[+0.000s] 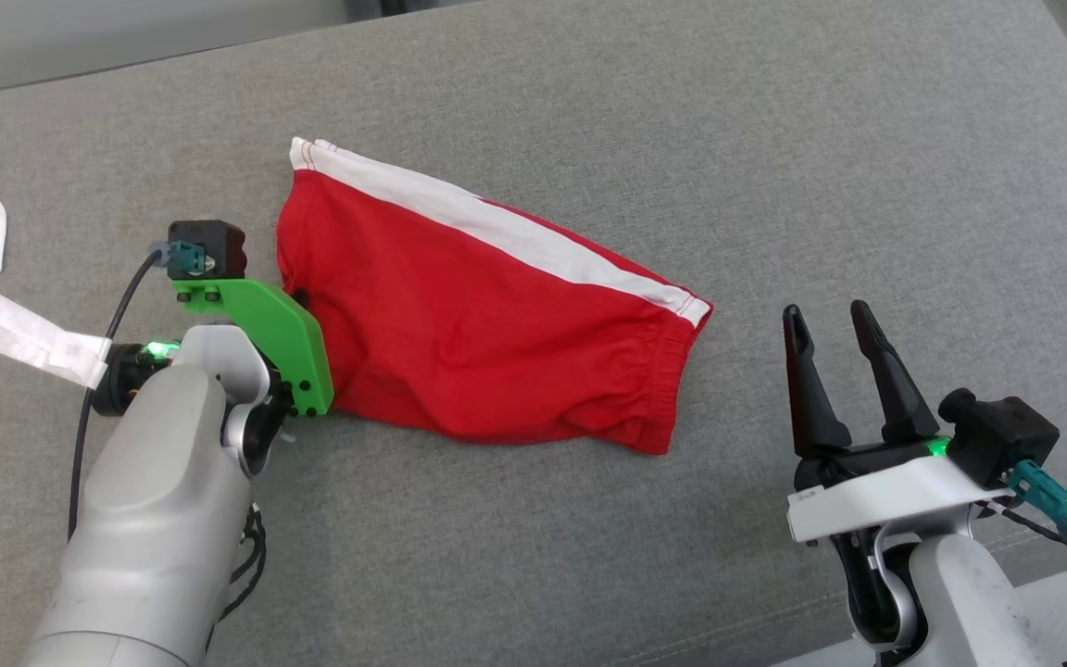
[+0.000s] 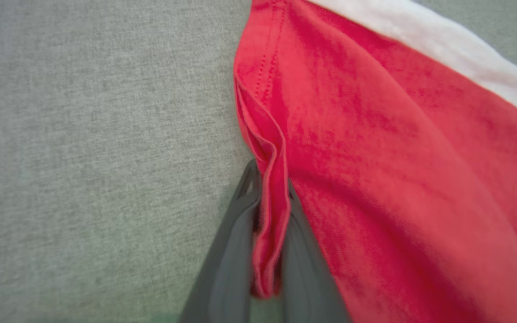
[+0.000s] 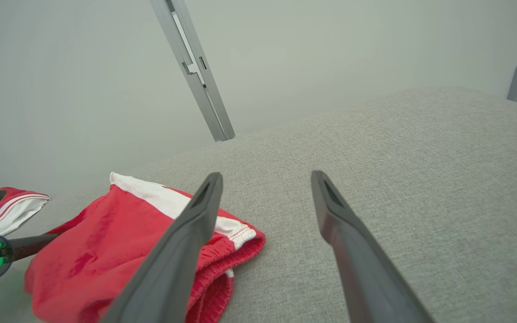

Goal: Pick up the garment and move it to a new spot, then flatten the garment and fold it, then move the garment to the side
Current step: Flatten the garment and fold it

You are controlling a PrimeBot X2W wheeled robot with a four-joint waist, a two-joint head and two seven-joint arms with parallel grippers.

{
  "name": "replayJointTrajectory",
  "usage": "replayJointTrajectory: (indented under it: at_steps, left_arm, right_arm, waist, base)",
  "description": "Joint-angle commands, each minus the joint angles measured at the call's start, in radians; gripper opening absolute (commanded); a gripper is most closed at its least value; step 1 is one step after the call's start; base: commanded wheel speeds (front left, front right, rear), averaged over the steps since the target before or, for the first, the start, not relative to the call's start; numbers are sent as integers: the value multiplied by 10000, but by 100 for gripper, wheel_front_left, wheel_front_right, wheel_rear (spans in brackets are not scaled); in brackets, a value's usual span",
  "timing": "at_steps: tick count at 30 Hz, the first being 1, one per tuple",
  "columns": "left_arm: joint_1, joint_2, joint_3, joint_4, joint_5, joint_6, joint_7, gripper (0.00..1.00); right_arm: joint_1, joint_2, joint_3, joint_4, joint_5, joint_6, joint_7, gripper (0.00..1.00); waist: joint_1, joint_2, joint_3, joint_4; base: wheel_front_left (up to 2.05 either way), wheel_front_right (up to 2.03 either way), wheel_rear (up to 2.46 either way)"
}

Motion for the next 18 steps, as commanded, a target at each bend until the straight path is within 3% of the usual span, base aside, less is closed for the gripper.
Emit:
replayJointTrajectory:
  at_steps: [1,9,18]
  left_arm:
    - [354,39,-13,-15,-79,-41,-21,0]
    - [1490,-115,214,-795,-433,-11,-974,0]
    - [4142,-493,610,-2518,-1075,591,-1961,0]
  right_arm:
    - [91,-21,-68,5,-68,-4,-33,100]
    - [362,-17,-1131,86,-498,-2,-32,100]
    - [761,-15,-2138,348,-908,-2,158,100]
  waist:
    - [0,0,-168,136]
    - [0,0,-1028,874]
    - [0,0,-1910,1826]
  base:
    - [0,0,0]
    - [0,0,0]
    - [0,0,0]
